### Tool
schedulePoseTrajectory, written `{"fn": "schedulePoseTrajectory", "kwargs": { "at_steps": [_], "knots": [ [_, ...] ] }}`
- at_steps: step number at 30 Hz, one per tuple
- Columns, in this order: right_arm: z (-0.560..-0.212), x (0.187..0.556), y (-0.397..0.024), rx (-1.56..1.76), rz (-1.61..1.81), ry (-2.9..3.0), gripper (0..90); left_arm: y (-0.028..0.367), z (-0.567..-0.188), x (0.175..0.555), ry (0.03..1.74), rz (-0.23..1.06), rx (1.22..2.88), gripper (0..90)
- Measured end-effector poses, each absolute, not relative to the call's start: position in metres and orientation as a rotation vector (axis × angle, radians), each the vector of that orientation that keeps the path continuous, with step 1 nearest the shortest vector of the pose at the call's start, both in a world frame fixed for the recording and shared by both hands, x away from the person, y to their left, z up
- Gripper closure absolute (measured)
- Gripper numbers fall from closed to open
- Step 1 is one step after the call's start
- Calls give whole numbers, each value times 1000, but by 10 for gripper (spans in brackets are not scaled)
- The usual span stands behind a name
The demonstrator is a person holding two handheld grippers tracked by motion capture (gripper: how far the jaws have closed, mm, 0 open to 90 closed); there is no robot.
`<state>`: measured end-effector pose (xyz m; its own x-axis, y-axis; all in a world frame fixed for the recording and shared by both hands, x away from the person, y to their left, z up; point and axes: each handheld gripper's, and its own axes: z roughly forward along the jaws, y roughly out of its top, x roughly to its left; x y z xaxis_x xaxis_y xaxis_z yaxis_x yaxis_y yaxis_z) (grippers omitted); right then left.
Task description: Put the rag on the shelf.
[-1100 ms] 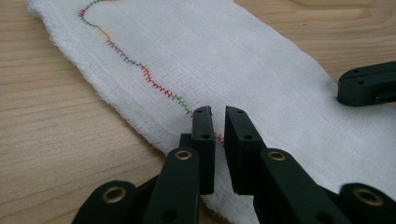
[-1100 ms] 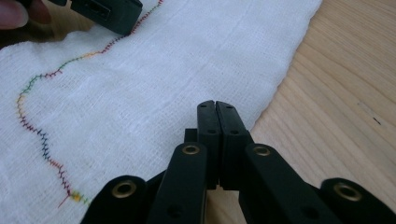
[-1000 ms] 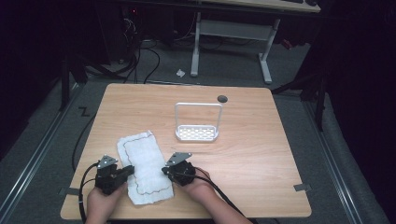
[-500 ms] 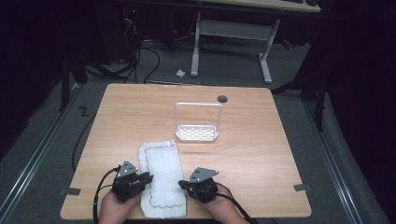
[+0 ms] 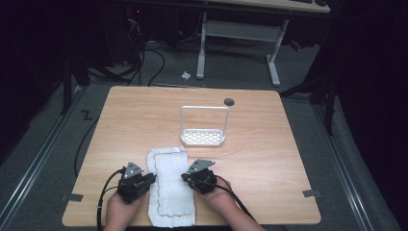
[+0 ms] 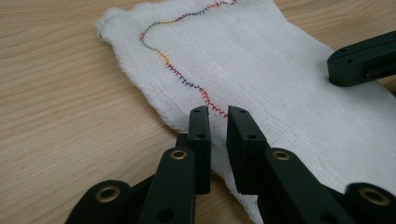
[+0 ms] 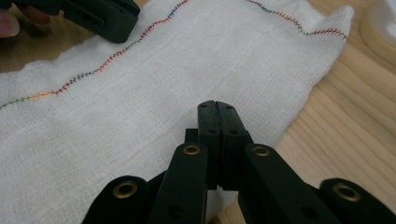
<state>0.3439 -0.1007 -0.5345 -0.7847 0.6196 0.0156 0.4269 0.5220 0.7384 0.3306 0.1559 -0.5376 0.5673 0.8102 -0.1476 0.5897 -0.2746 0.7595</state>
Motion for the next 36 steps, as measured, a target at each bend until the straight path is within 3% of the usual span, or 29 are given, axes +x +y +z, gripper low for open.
{"fn": "schedulePoseTrajectory", "kwargs": {
  "at_steps": [12,24,29,36],
  "knots": [
    [-534,325,-154,962,1094,2466,900,98,-539,335,998,271,2025,804],
    [-533,305,-197,1029,1074,2441,889,68,-540,330,877,202,2062,794],
    [-532,299,-204,1043,1074,2446,877,68,-538,330,868,219,2046,716],
    [-527,305,-214,1063,1089,2389,779,75,-527,356,953,281,1954,611]
  ]
}}
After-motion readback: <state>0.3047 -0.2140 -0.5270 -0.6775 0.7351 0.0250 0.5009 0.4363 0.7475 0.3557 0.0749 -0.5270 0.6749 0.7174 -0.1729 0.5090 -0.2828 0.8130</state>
